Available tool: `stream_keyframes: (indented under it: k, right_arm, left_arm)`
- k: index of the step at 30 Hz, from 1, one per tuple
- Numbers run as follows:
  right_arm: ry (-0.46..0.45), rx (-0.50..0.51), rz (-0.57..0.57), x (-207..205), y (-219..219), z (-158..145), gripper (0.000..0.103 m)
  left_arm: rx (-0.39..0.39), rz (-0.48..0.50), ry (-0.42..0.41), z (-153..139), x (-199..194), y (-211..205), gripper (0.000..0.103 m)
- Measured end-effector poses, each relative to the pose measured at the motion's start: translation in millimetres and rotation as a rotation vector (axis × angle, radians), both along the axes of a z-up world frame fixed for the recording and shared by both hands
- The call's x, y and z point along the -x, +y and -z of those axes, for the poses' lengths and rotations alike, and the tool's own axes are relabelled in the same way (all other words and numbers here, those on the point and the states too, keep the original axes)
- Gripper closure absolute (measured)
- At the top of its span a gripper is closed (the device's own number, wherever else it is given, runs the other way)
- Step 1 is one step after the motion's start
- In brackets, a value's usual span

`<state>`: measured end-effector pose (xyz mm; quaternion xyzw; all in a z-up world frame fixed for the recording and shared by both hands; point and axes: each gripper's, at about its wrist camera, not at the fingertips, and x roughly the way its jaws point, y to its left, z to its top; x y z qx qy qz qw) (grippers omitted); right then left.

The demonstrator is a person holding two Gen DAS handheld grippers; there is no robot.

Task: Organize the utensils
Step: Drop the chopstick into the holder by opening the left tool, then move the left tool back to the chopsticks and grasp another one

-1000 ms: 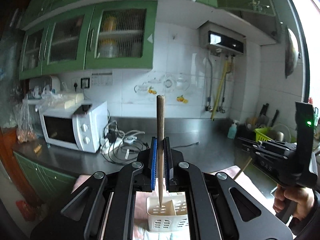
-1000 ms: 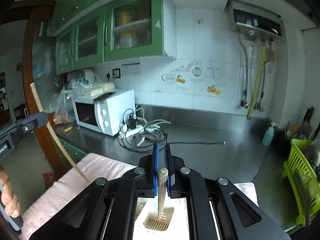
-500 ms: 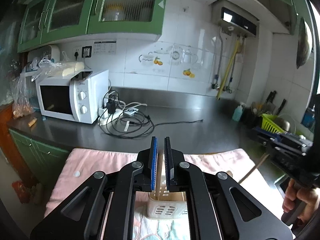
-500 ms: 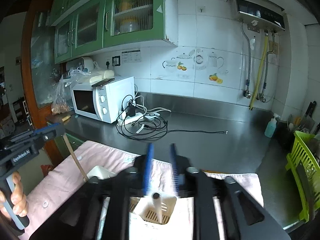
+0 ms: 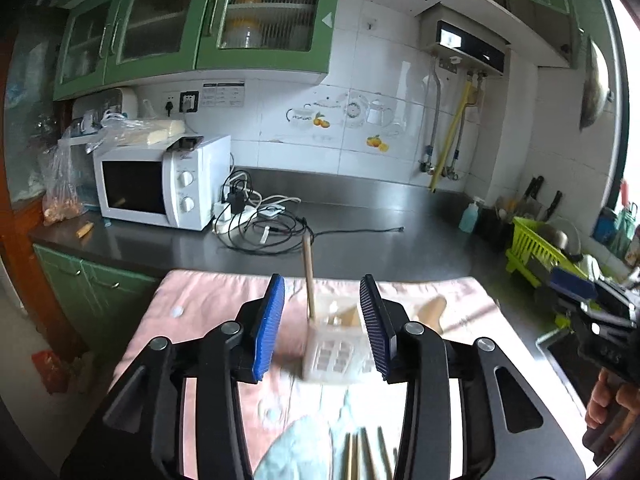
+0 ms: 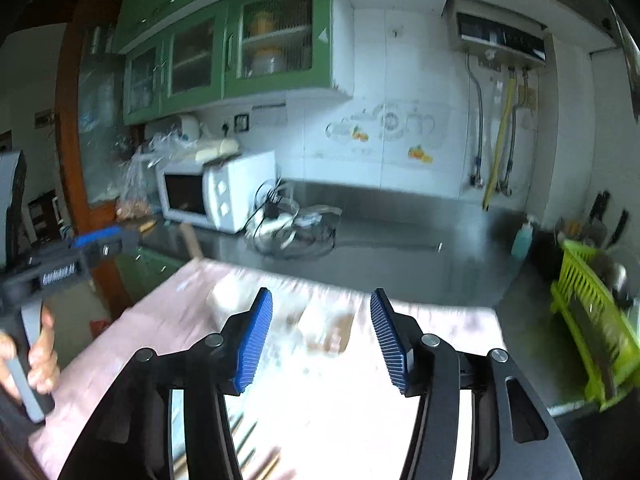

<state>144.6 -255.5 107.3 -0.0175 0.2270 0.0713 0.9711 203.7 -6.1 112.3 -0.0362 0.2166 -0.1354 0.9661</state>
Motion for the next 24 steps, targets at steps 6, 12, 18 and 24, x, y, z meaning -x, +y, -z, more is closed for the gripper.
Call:
stream_keyframes:
  k: [6,12,18,24]
  right_arm:
    - [0.14,-0.037,-0.038,67.0,16.7,62.5,0.053]
    - [0.233,0.006,-0.054,122.8,43.7,125.3,0.054]
    - [0.314,-0.061,-0.086,153.2,68.6,165.7,0.063]
    - [0.338,-0.096,-0.082,157.8,90.5,179.2,0.073]
  left_arm:
    - [-0.008,-0.012,0.046,31.5,53.7,20.2,0.058]
    - [-0.019,-0.032,0.114,81.3,97.4,38.8,0.057]
    - [-0.015,-0.042,0.173,121.0,124.6,47.2,0.057]
    - [0.006,-0.046,0.219,148.2,141.5,52.5,0.057]
